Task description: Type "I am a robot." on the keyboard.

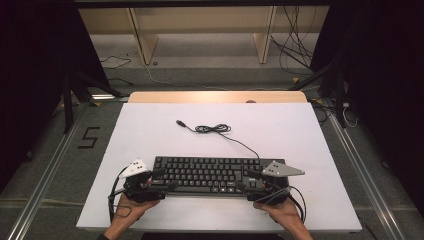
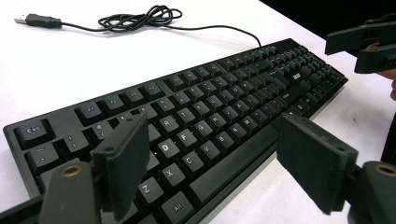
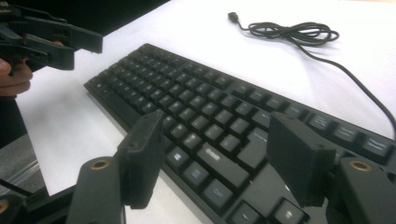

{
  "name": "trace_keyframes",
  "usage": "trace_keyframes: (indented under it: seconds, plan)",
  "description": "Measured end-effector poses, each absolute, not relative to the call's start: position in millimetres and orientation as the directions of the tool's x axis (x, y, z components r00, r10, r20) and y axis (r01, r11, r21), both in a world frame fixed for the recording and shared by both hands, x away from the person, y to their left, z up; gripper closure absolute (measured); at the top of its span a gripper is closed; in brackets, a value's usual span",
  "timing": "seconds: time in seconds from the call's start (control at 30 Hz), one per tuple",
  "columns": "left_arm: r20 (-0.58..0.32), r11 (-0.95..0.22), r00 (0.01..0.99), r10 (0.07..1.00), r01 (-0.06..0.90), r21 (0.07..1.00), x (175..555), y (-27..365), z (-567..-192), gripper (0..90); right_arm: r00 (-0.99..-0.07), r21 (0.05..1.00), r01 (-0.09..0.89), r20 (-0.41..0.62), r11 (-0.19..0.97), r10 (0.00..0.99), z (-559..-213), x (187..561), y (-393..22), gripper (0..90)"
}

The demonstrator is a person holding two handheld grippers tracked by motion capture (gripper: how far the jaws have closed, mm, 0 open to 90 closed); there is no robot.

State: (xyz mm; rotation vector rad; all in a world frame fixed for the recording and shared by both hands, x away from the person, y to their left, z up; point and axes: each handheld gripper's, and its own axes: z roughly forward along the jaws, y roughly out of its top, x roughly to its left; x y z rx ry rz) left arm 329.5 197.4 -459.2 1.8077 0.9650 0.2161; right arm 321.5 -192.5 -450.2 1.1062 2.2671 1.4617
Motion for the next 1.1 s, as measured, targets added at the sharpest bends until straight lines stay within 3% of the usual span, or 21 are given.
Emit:
trace_keyframes:
  seconds: [0.67, 1.1]
  plan:
    - [-0.287, -0.142, 0.663, 0.691, 0.514, 0.846, 323, 200, -459, 24.9, -0.627, 0.875, 0.456, 0.185, 0.164, 0.757, -451, 300, -234, 33.9]
    - [-0.289, -0.142, 0.659, 0.694, 0.519, 0.843, 324, 200, -461, 24.9, -0.621, 0.883, 0.445, 0.185, 0.148, 0.762, -450, 298, -237, 30.8]
